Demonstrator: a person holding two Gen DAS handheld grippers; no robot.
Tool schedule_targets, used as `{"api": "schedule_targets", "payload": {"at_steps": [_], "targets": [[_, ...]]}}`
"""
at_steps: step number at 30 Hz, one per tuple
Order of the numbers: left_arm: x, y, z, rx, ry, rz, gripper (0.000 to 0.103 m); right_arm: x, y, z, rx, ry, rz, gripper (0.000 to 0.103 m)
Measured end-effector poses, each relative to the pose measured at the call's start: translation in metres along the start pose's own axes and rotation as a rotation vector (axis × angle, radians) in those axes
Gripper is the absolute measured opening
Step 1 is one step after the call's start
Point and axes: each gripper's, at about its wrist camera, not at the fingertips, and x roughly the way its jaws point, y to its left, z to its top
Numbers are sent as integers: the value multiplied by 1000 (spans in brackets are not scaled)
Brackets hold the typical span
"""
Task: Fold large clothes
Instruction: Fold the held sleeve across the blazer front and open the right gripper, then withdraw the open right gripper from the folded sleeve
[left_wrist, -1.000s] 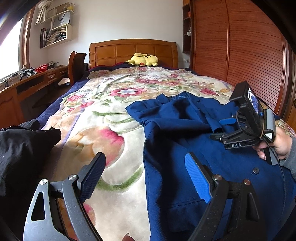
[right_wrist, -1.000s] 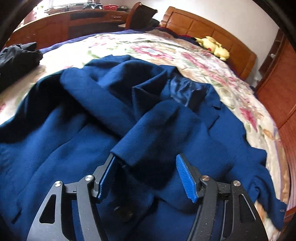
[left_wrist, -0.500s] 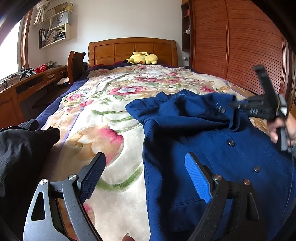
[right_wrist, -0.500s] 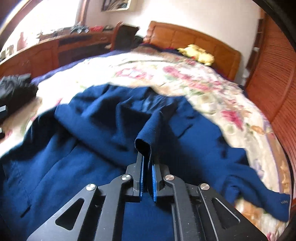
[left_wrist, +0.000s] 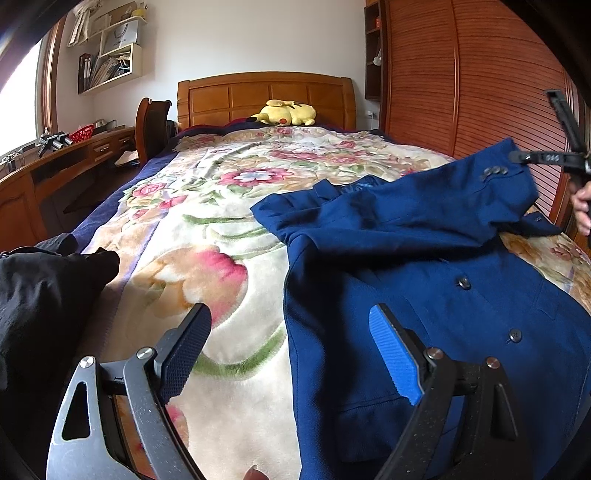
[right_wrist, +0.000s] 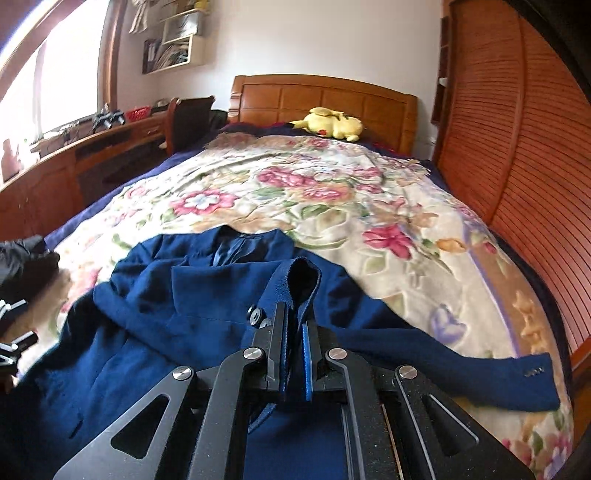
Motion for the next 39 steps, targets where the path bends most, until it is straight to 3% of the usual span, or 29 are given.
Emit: {"api": "schedule_targets", "payload": {"at_steps": [7,12,15,17,18,25,39], "targets": [[1,2,0,-6,4,-1,88,-32,-22,-11,62,12,-57,6],[1,2,0,-5,4,0,88,-7,-21,-46,40,135,-129,6],[2,3,0,-9,6,0,88,2,-17,-59,32,155,-163,23],[2,4,0,-14,9,0,88,6,-15,-62,45,152,-156,47],[2,4,-1,-17,10,-1,88,7,-13,-63,48,147,-153,49],[2,6,-1,-16,8,0,88,7,-6,-76,37,135,-94,49],[-25,-7,13,33,-71,9,88,66,-20,-111,19,266,-48,49]]}}
